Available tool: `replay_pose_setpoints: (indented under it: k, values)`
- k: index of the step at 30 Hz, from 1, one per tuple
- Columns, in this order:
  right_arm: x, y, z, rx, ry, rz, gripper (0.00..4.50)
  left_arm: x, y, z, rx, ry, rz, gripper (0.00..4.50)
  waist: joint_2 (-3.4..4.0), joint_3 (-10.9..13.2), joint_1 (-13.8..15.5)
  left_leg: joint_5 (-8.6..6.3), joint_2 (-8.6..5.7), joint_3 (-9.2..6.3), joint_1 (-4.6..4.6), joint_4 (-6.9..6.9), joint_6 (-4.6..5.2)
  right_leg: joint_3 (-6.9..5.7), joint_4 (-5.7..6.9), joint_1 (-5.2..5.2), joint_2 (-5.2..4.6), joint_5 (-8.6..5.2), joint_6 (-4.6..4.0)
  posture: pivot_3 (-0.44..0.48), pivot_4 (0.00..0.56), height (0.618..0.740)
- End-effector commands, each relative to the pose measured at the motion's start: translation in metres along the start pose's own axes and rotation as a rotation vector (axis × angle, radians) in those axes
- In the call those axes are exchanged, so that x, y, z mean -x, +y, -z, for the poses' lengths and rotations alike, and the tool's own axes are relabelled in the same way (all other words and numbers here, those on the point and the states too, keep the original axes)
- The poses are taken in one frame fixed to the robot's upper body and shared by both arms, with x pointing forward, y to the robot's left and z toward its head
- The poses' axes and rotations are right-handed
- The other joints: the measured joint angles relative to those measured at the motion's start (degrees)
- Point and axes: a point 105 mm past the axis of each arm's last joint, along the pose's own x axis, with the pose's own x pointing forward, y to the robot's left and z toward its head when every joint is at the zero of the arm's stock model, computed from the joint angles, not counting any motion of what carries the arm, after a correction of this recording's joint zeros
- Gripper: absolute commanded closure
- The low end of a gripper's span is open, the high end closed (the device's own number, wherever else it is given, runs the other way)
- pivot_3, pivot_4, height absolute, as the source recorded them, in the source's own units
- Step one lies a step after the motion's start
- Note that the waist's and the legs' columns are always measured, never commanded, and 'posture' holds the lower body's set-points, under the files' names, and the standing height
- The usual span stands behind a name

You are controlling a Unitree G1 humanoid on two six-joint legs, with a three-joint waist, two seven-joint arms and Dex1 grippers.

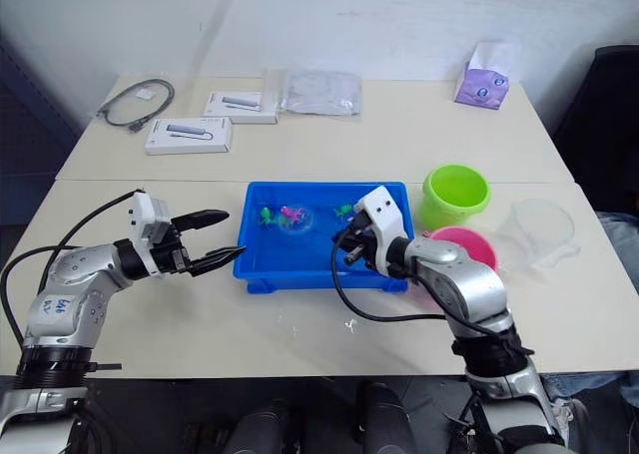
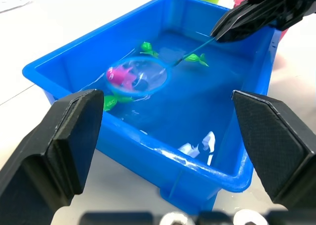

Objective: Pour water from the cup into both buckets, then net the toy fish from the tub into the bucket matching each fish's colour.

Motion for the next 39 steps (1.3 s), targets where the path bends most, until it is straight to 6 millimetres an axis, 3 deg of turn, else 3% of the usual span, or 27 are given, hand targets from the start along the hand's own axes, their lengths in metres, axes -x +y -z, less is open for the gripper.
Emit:
replay_pose_setpoints:
  k: [1, 11, 20, 24, 29, 35, 39]
  values:
    - [0.019, 0.008, -0.019, 0.073, -0.098, -0.040, 4.50, 0.005, 0.000, -0.010, -0.035, -0.033, 0.002, 0.05, 0.00, 0.0, 0.0, 0.00, 0.00, 0.00, 0.00, 0.00, 0.00, 0.00, 0.00, 0.00, 0.00, 0.00, 0.00, 0.000, 0.150, 0.740]
    - [0.084, 0.022, -0.019, 0.185, -0.177, -0.054, 4.50, -0.003, -0.006, -0.022, -0.054, -0.087, 0.101, 0.05, 0.00, 0.0, 1.1, 0.01, -0.03, -0.02, 0.02, 0.00, 0.02, -0.01, -0.04, 0.04, 0.03, 0.01, 0.02, 0.000, 0.150, 0.740]
    - [0.149, 0.020, -0.006, 0.161, -0.194, 0.163, 4.50, -0.030, -0.012, -0.033, -0.051, -0.113, 0.265, 0.05, -0.03, 0.0, 2.9, 0.03, -0.11, 0.00, 0.09, 0.02, 0.05, -0.01, -0.03, 0.13, 0.12, 0.03, 0.05, 0.000, 0.150, 0.740]
    - [0.160, 0.023, -0.003, 0.162, -0.196, 0.195, 4.50, -0.035, -0.012, -0.034, -0.052, -0.118, 0.289, 0.05, -0.03, 0.0, 2.8, 0.04, -0.13, -0.01, 0.15, 0.06, 0.08, -0.02, -0.04, 0.24, 0.17, 0.05, 0.09, 0.000, 0.150, 0.740]
    - [0.214, 0.007, 0.014, 0.146, -0.221, 0.463, 4.50, -0.056, -0.020, -0.033, -0.035, -0.127, 0.376, 0.05, -0.02, 0.0, 3.2, 0.04, -0.11, -0.12, 0.49, -0.04, 0.08, 0.01, -0.15, 0.63, 0.21, 0.06, 0.10, 0.000, 0.150, 0.740]
    - [0.250, -0.002, 0.034, 0.195, -0.168, 0.646, 4.50, -0.065, -0.018, -0.031, -0.026, -0.132, 0.409, 0.05, -0.03, 0.0, 2.7, 0.01, -0.13, 0.06, 0.62, -0.02, 0.14, 0.15, -0.18, 0.68, 0.21, 0.09, 0.15, 0.000, 0.150, 0.740]
    - [0.263, -0.005, 0.053, 0.287, -0.060, 0.717, 4.50, -0.072, -0.018, -0.032, -0.026, -0.142, 0.423, 0.05, -0.01, 0.0, 2.8, 0.00, -0.12, 0.13, 0.74, -0.08, 0.14, 0.26, -0.31, 0.69, 0.22, 0.07, 0.12, 0.000, 0.150, 0.740]
